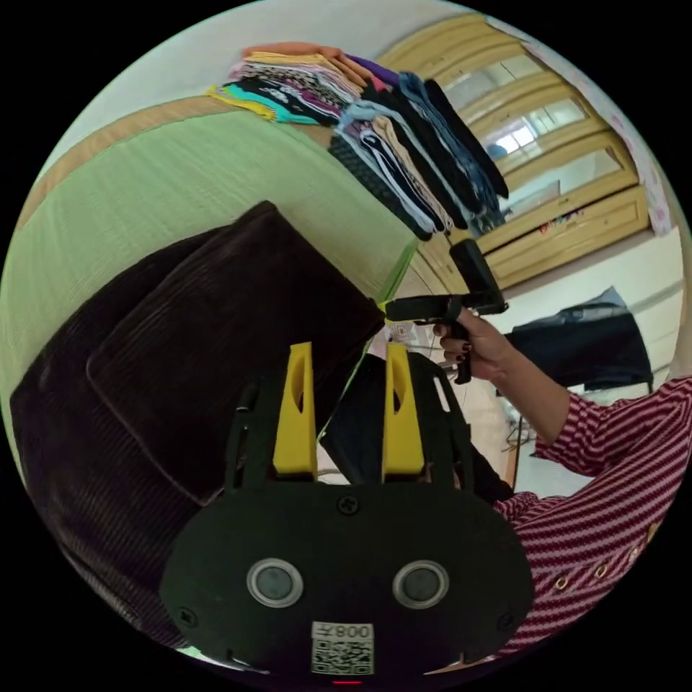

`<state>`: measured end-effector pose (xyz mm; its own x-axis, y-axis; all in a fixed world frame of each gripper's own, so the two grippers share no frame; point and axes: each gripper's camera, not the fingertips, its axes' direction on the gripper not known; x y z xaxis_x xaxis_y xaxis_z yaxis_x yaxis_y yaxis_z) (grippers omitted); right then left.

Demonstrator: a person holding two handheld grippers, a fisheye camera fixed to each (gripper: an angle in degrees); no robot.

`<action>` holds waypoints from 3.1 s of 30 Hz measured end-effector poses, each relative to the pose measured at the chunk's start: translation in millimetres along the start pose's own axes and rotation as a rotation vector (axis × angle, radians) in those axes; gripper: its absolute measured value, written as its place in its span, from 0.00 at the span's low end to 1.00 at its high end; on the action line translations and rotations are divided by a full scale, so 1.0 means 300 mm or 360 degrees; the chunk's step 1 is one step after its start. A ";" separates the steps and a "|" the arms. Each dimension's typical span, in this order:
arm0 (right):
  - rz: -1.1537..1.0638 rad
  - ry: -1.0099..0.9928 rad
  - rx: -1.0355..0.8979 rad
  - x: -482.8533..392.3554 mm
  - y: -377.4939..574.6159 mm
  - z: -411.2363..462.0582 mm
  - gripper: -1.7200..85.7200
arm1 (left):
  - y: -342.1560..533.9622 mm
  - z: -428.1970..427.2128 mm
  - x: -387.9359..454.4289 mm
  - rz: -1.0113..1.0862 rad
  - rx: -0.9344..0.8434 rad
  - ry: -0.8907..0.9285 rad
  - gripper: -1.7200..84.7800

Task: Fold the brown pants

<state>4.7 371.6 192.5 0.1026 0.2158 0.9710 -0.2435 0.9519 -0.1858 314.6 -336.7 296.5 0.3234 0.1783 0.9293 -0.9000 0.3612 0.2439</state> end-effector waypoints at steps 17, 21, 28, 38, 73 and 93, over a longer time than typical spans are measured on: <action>-0.0126 -0.0191 -0.0009 0.047 -0.031 0.016 0.02 | -0.058 0.151 0.147 0.0056 -0.0064 -0.0353 0.20; -0.0159 -0.0193 -0.0044 0.037 -0.054 0.050 0.02 | -0.064 0.163 0.117 -0.0031 -0.0059 -0.0393 0.14; -0.0194 -0.0259 0.0049 0.052 -0.111 -0.026 0.06 | -0.006 0.124 -0.008 -0.0236 0.0159 -0.0024 0.10; -0.0060 -0.0194 0.0036 0.072 -0.424 0.045 0.14 | 0.059 0.129 -0.092 -0.0231 0.0282 0.0031 0.10; -0.0289 -0.0136 0.0338 -0.762 -0.598 0.136 0.04 | 0.363 0.115 -0.767 -0.0185 0.0889 0.0451 0.10; -0.0709 0.0010 -0.0054 -1.820 -0.627 1.183 0.04 | 1.075 0.048 -1.563 -0.0725 0.1633 0.0650 0.10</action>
<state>-347.8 -2.4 -249.6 0.1962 -0.2156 0.9566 -0.1426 0.9589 0.2453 -131.5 -316.8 -56.8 0.5753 0.5682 0.5885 -0.4319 -0.4000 0.8084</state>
